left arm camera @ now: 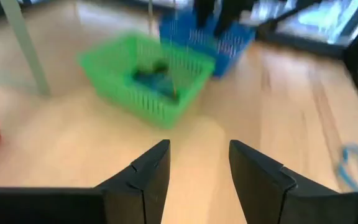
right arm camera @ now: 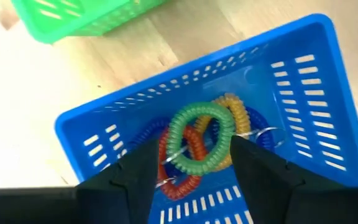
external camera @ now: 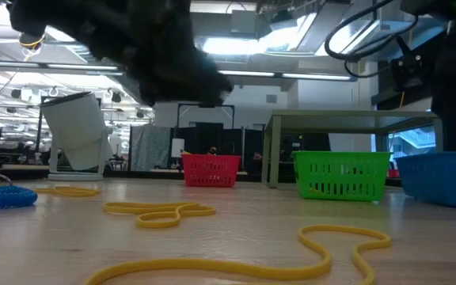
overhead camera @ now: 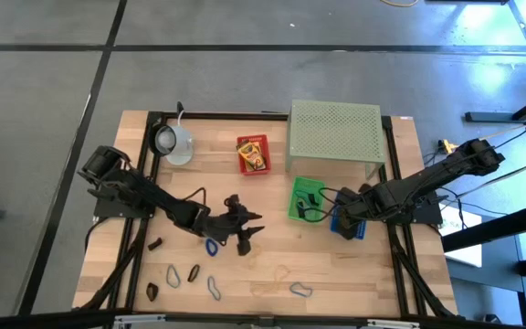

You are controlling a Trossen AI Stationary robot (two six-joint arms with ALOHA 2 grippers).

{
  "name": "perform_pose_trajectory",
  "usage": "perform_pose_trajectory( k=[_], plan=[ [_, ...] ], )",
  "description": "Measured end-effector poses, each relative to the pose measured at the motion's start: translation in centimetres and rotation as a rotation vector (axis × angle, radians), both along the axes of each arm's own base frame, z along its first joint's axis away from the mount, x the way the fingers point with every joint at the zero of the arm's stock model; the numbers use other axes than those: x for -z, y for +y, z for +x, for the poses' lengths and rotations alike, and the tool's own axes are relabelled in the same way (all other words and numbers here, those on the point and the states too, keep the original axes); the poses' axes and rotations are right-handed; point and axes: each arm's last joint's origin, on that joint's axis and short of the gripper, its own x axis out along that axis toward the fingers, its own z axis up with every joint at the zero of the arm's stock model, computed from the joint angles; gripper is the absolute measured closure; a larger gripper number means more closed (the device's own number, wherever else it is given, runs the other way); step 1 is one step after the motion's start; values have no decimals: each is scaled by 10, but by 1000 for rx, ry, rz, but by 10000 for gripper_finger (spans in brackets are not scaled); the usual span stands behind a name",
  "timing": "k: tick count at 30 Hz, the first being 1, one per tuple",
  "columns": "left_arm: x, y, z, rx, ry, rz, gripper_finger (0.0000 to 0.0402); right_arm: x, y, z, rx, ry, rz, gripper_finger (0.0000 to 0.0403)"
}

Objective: Pick & Place Office Desk Supplies
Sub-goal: Put the blue spring keychain into the blue bin

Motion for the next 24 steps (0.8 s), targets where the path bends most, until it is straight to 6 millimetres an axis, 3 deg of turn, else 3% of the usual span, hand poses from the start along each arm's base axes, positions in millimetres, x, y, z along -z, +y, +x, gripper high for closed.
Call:
perform_pose_trajectory(
  k=[9, 18, 24],
  plan=[
    [15, -18, -21, 239, 290, -258, 245, -1, 2, 6, -73, -60, -2, 198],
    [32, -33, -57, 129, 621, -410, 245, -28, 6, 19, -120, -161, -57, 202],
    [25, -43, -62, 86, 673, -493, 245, -45, 5, 27, -180, -239, -184, 202]
  ],
)
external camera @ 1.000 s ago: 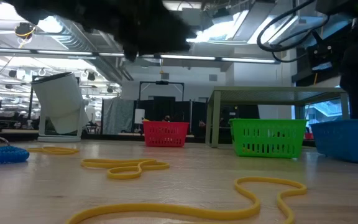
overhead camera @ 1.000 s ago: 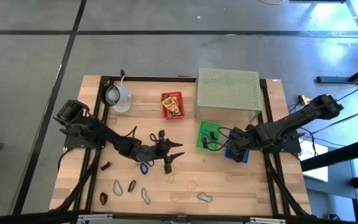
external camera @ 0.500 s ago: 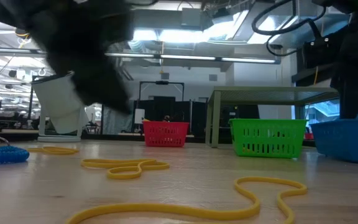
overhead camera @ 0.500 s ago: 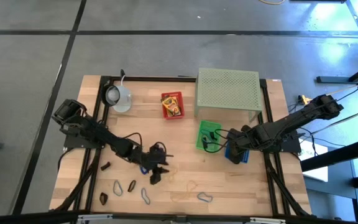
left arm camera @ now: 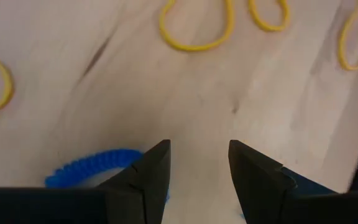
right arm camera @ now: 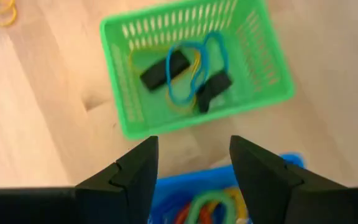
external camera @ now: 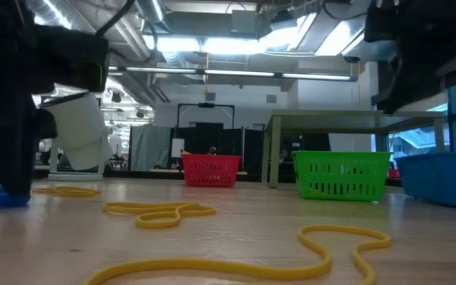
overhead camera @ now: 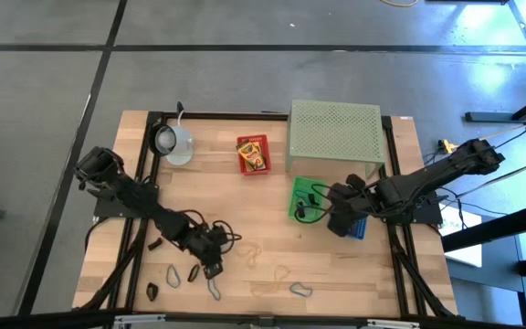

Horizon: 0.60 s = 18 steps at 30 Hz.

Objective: Pick & Place Office Desk Supplies
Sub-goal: Put the blue spring keychain into the blue bin

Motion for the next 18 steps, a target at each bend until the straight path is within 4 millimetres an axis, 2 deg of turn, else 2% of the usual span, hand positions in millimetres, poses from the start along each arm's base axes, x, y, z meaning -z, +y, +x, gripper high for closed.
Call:
perform_pose_trajectory(
  k=[5, 8, 12, 18],
  plan=[
    [-24, -4, 3, 37, 90, 119, 245, -4, -1, 2, -34, -16, -66, 202],
    [-36, -5, -2, -22, 133, 224, 246, -4, -1, 2, -74, -9, -89, 202],
    [-35, -10, -6, -87, 119, 228, 250, -4, 0, 2, -93, -2, -61, 202],
    [-16, -18, -4, -56, 157, 250, 260, -4, 2, 2, -107, 1, -28, 202]
  ],
)
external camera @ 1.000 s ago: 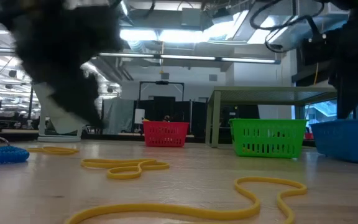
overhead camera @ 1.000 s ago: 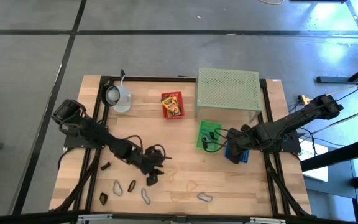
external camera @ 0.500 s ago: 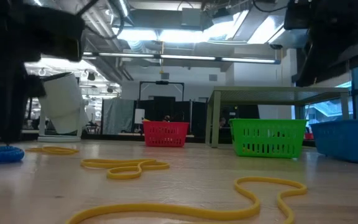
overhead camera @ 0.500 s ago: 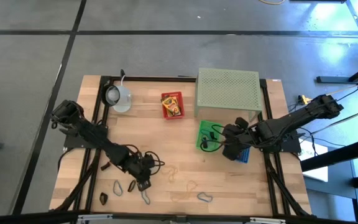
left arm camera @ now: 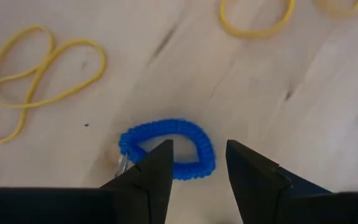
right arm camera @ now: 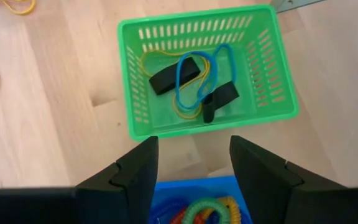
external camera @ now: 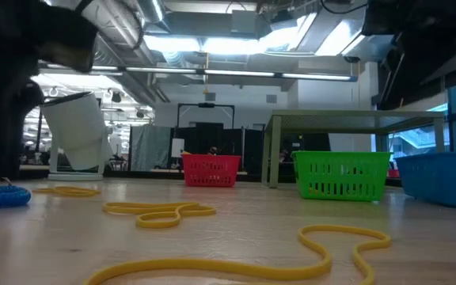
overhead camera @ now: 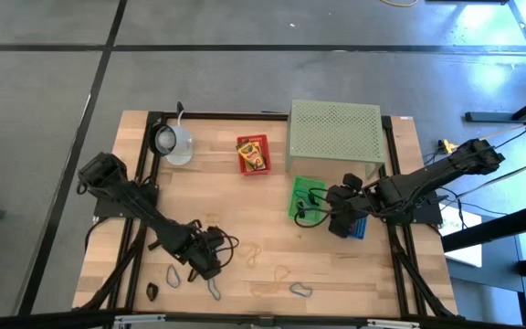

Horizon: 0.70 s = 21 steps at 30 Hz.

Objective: Pick & Place Office Desk Supplies
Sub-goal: Put the blue spring keychain into the blue bin

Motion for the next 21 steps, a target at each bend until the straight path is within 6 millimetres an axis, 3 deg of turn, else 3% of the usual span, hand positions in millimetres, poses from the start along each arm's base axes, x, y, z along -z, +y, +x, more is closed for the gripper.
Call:
perform_pose_trajectory(
  k=[7, 17, 21],
  plan=[
    [23, -8, -3, 151, 86, 107, 278, 0, 0, 1, 0, -6, 4, 202],
    [28, -9, -1, 176, 71, 134, 272, -1, 1, 2, 0, -18, 10, 202],
    [29, -10, 0, 182, 48, 153, 292, -1, 1, 2, 0, -27, 13, 202]
  ],
)
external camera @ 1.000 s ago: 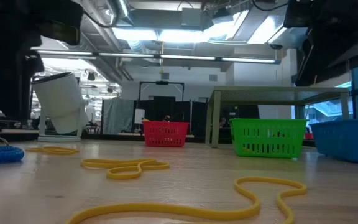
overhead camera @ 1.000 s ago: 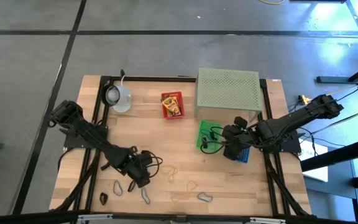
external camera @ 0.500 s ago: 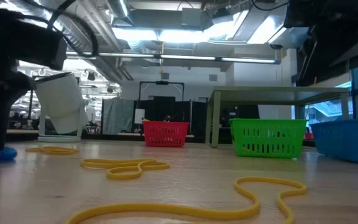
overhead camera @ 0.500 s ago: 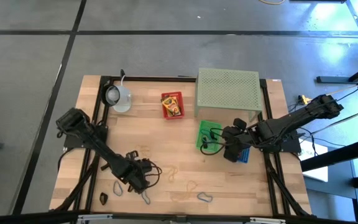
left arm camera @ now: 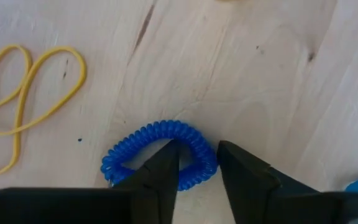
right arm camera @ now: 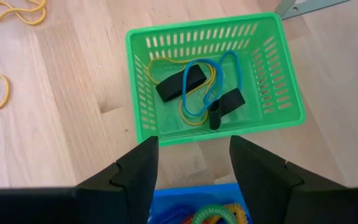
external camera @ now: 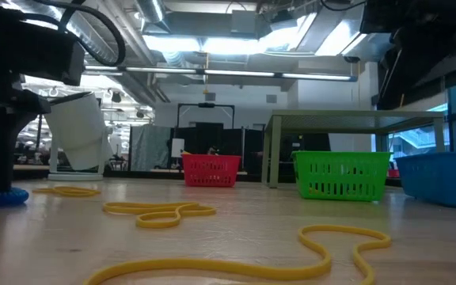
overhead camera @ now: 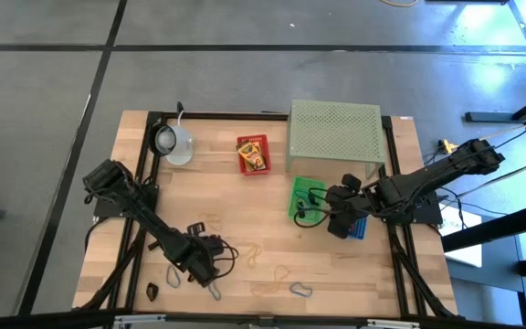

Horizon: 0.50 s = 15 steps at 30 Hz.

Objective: Pick & Place Office Desk Supplies
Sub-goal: Put the blue spring keychain into the blue bin

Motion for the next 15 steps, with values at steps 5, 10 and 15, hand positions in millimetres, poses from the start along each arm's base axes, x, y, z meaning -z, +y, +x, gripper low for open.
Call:
perform_pose_trajectory(
  k=[5, 10, 15],
  plan=[
    [0, -1, 2, 45, -12, 1, 355, 0, 0, 1, 1, -12, 5, 202],
    [-1, -3, 4, 63, -42, 12, 389, -1, 1, 2, 2, -18, 8, 202],
    [-11, -8, 16, 100, -139, 91, 381, -1, 1, 2, 2, -18, 7, 202]
  ],
)
